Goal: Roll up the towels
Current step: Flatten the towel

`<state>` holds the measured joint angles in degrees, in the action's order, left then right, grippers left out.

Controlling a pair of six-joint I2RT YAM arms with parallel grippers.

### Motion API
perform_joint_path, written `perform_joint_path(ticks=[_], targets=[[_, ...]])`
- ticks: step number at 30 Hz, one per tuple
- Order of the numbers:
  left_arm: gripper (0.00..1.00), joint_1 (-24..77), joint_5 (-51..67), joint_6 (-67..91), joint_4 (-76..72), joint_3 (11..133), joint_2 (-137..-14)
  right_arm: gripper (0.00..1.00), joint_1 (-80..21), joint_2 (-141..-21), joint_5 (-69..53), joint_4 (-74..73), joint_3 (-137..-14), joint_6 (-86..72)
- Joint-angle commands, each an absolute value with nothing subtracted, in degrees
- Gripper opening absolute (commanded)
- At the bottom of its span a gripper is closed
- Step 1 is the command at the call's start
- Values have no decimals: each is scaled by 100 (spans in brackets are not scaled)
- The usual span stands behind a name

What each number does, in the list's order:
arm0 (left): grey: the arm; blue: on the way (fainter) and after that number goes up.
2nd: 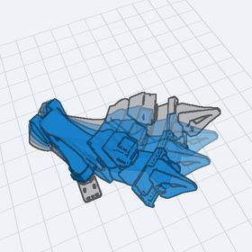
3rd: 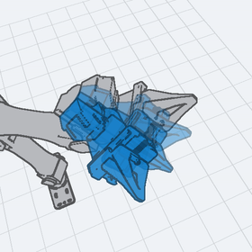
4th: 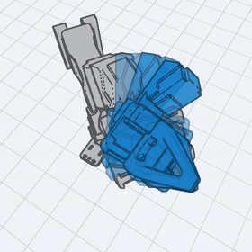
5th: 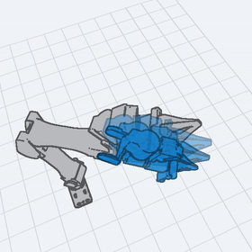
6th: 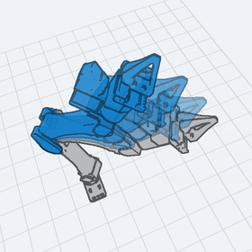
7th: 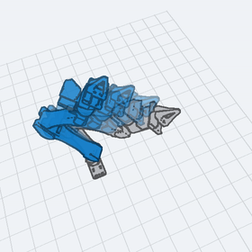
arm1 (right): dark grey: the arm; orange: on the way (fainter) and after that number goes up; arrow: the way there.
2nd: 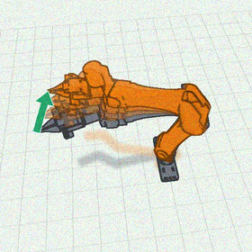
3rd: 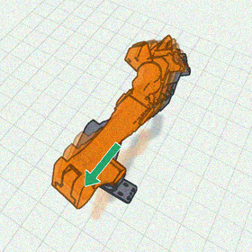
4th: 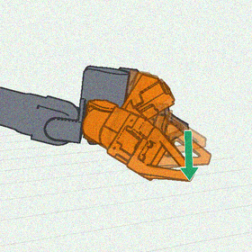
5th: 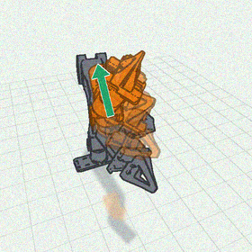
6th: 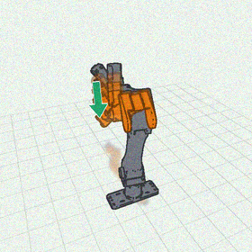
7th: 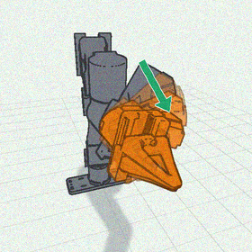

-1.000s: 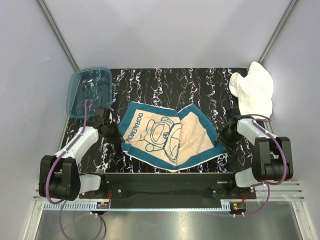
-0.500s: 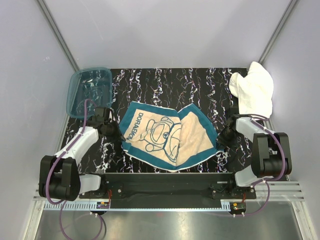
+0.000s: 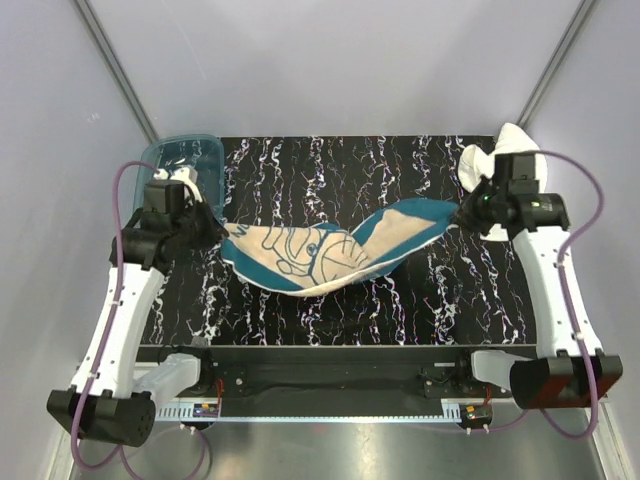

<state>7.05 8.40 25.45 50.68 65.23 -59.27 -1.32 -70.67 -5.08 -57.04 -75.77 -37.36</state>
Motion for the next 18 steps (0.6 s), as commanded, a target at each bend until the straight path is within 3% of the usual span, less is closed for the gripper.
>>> perform_joint_path(ticks=[1, 5, 12, 18], targets=[[0, 677, 755, 2408, 5537, 7057, -5914, 0, -97, -6952, -764, -6512, -8400, -3691], [0, 677, 738, 2373, 5537, 7619, -6353, 0, -79, -7460, -703, -6662, -9690, -3639], [0, 677, 1659, 2197, 5519, 9366, -8224, 0, 130, -9654, -870, -6845, -11844, -3560], [0, 677, 2179, 2048, 6396, 12397, -10008, 0, 518, -11545, -1001, -8215, -15903, -3366]])
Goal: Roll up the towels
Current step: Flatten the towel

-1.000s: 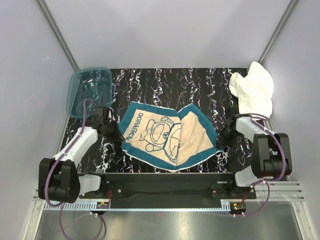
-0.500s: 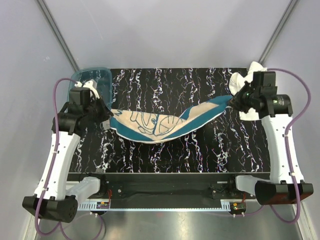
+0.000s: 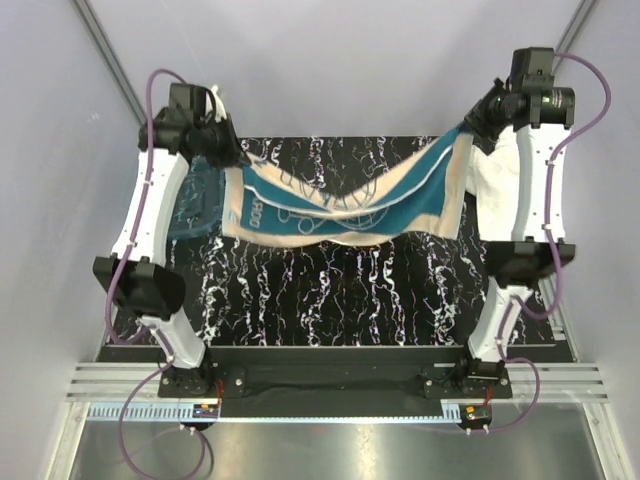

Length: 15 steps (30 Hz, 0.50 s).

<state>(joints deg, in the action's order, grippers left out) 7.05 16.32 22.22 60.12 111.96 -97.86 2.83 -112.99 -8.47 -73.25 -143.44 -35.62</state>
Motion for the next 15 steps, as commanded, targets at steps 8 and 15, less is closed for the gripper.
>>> perform_joint_path(ticks=[8, 15], targets=[[0, 659, 2083, 1977, 5523, 11117, -8704, 0, 932, -9128, -1055, -6717, -12801, -3208], [9, 650, 2313, 1802, 5326, 8171, -7595, 0, 949, -7665, -625, -5986, -8665, -3147]])
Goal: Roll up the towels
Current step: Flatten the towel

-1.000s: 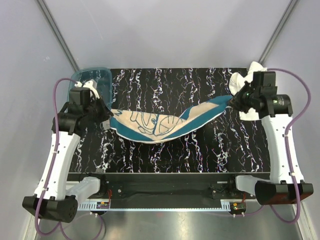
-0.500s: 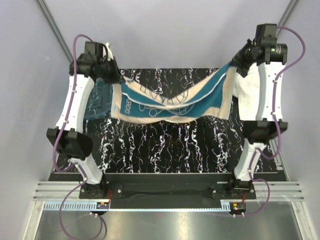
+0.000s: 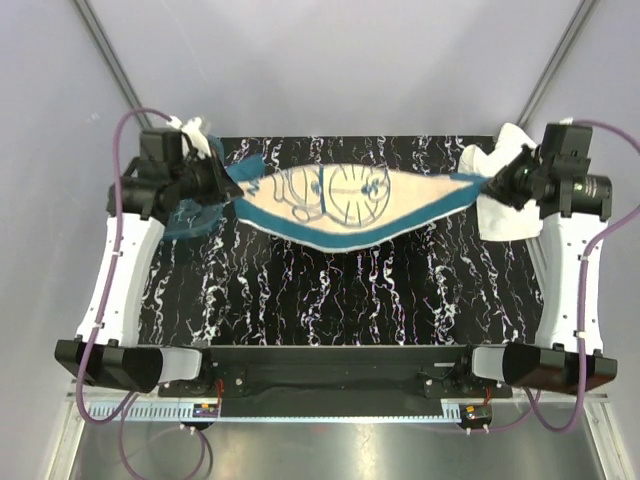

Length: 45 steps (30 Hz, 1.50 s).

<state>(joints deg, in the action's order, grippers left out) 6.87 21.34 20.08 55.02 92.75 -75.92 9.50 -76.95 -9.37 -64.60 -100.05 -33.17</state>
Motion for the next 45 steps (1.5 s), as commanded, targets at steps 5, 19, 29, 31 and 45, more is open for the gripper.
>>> perform_joint_path(ticks=[5, 19, 29, 31, 45], targets=[[46, 633, 1733, 1635, 5351, 6655, -7453, 49, 958, -7208, -791, -5406, -6805, -3270], [99, 580, 1406, 1872, 4958, 6478, -7514, 99, 958, -7294, -668, -5239, -6873, -3059], [99, 799, 1802, 2206, 3877, 6188, -8515, 86, 625, -8981, -1705, -3947, -6786, -3463], [99, 957, 1767, 2302, 3771, 6187, -8674, 86, 510, -9401, -1696, -3772, -6733, -3489], [99, 1046, 1187, 2619, 3261, 5485, -9510, 87, 1379, -10714, -1811, -3278, -6451, -3296]])
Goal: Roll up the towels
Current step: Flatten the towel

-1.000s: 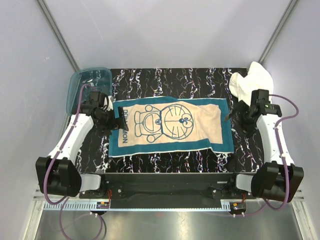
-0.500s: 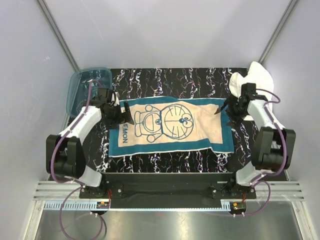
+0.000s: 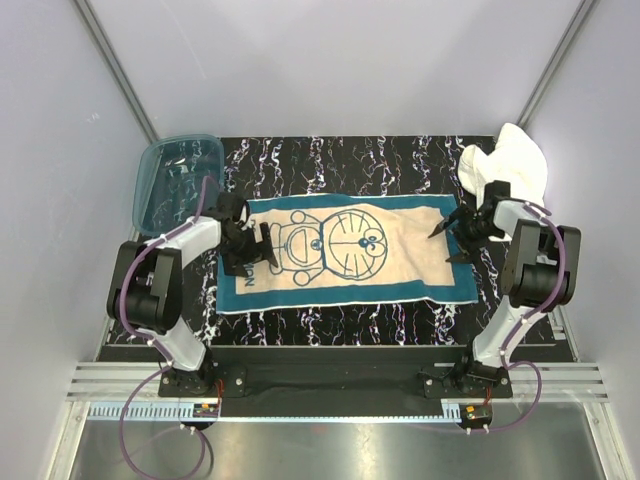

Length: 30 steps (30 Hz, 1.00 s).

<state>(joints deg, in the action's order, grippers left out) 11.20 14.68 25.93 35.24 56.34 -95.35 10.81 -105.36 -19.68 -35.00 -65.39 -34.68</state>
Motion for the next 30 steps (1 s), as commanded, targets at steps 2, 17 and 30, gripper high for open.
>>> perform_joint_path(ticks=[2, 17, 30], targets=[[99, 915, 1169, 2593, 3270, 5423, -9501, 87, 1485, -10661, -1793, -3322, -6469, -3243], [99, 853, -332, 3171, 4051, 5380, -7526, 89, 1171, -9168, -1882, -3928, -6741, -3225], [93, 229, 70, 5387, 3877, 2683, -4404, 90, 44, -7753, -1652, -4122, -6346, -3463]])
